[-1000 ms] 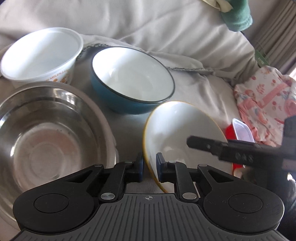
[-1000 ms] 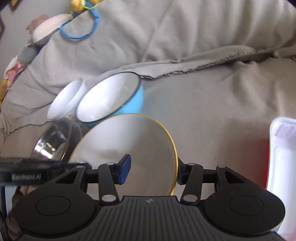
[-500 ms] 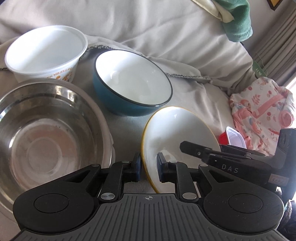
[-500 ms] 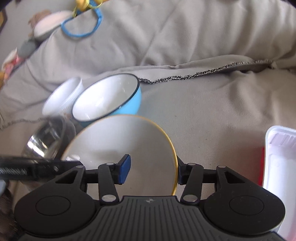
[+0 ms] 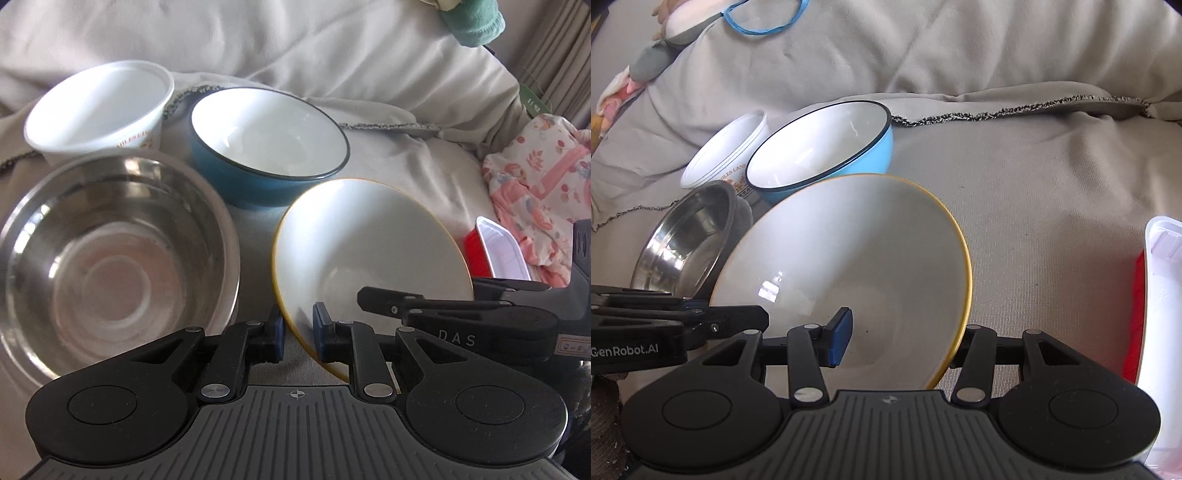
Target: Organize plates and bowls
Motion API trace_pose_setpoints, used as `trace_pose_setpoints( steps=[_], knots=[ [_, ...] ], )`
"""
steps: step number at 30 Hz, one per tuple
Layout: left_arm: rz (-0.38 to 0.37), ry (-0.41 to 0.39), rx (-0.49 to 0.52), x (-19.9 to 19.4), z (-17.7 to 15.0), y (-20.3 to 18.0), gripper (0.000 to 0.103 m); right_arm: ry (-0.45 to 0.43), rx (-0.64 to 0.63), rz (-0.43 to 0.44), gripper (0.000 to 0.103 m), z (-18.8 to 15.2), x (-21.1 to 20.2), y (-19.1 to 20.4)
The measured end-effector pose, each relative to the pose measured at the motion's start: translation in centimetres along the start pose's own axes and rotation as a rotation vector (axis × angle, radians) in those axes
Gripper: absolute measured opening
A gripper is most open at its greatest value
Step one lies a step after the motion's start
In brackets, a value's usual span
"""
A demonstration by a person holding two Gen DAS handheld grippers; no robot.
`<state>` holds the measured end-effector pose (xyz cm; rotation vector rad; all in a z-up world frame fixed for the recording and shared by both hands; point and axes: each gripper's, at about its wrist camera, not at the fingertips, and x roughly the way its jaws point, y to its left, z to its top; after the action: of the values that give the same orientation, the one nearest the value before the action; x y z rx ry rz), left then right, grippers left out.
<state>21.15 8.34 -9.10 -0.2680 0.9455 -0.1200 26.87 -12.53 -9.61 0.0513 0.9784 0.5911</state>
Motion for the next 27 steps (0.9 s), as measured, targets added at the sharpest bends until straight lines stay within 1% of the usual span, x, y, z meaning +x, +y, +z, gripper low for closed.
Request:
trace_pose_setpoints(
  steps=[3, 5, 7, 9, 12, 15, 18, 19, 20, 22, 25, 27],
  knots=[
    [0.0, 0.01, -0.012, -0.9, -0.1, 0.3, 0.019, 0.018, 0.009, 0.037, 0.049, -0.1, -0.2, 0.0],
    [0.011, 0.014, -0.015, -1.7, -0.2, 0.7, 0.021, 0.03, 0.011, 0.076, 0.049, -0.2, -0.6, 0.2],
    [0.013, 0.022, -0.041, -2.1, -0.5, 1.4, 0.02, 0.037, -0.018, 0.114, 0.049, -0.5, -1.0, 0.8],
    [0.003, 0.019, -0.067, -1.9, -0.9, 2.1, 0.02, 0.046, -0.047, 0.128, 0.049, -0.9, -1.0, 1.5],
    [0.0, -0.007, -0.054, -1.7, -1.2, 2.1, 0.02, 0.045, -0.059, 0.118, 0.049, -1.0, -0.9, 1.8],
    [-0.001, -0.042, -0.021, -1.7, -1.4, 1.6, 0.02, 0.007, -0.014, 0.103, 0.049, -0.5, -1.4, 0.8],
    [-0.016, -0.064, -0.034, -1.6, -1.4, 1.8, 0.02, -0.043, 0.05, 0.092, 0.049, 0.2, -2.0, -0.5],
    [-0.021, -0.073, -0.034, -1.6, -1.4, 1.7, 0.021, -0.054, 0.064, 0.095, 0.049, 0.3, -2.1, -0.8],
    [-0.023, -0.076, -0.034, -1.6, -1.4, 1.6, 0.026, -0.059, 0.074, 0.107, 0.049, 0.5, -2.2, -1.0],
    [-0.032, -0.069, -0.043, -1.6, -1.4, 1.5, 0.031, -0.064, 0.075, 0.125, 0.049, 0.5, -2.4, -0.9],
    [-0.039, -0.073, -0.057, -1.4, -1.3, 1.6, 0.029, -0.079, 0.071, 0.128, 0.049, 0.5, -2.8, -0.8],
    [-0.017, -0.08, -0.045, -1.4, -1.4, 1.4, 0.026, -0.081, 0.072, 0.121, 0.049, 0.6, -2.8, -0.9]
  ],
)
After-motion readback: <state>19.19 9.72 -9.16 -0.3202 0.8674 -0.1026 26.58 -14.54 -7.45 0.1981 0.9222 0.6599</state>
